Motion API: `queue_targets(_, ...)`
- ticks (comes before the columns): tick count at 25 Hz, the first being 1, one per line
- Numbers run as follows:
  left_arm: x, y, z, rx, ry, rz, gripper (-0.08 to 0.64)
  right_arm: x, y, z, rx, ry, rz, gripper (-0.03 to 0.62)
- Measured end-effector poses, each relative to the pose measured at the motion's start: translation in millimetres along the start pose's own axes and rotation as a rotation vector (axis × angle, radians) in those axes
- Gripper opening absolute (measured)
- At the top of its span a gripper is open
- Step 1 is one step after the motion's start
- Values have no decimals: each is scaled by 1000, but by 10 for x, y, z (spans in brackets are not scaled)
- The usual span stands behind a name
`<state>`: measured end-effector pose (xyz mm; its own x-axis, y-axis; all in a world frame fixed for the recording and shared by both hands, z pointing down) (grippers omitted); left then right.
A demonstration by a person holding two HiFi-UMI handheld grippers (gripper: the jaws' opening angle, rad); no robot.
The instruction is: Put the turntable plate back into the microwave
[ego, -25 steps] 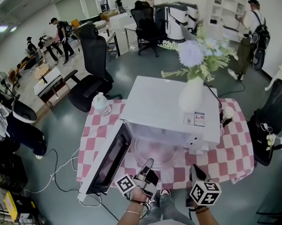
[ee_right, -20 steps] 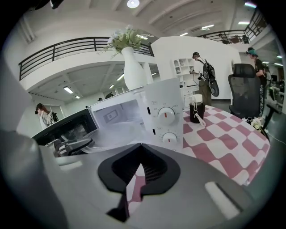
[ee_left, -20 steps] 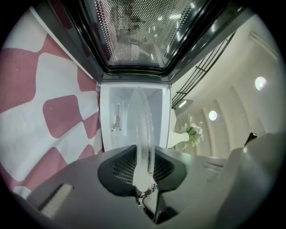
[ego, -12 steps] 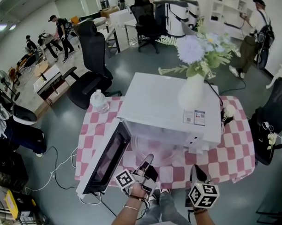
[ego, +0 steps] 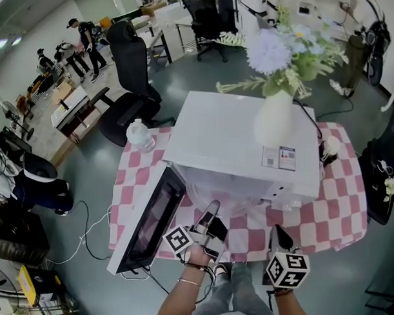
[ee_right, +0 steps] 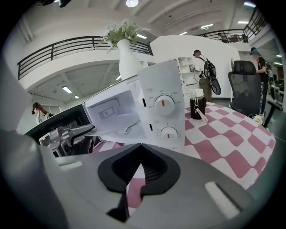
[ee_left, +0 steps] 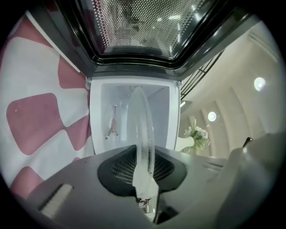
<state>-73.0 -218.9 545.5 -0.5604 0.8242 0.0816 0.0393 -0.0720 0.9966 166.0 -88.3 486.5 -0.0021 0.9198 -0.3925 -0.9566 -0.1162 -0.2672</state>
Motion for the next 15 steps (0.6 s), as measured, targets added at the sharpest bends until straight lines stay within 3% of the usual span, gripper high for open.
queue_targets(15, -359, 133, -3, 11, -32, 7, 58, -163, 61, 113, 11, 51, -54, 9)
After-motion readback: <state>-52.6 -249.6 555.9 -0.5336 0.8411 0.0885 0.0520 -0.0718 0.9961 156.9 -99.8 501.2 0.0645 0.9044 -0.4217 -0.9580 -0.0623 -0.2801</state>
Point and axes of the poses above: the fingertips, and each gripper's own axes: x backward along the fingers, y to its left, z out of its underside, the point moved 9 cm from there along x, backward along the fingers, and after that the axes turned 9 degrees about -y, right-handed, at the moved point
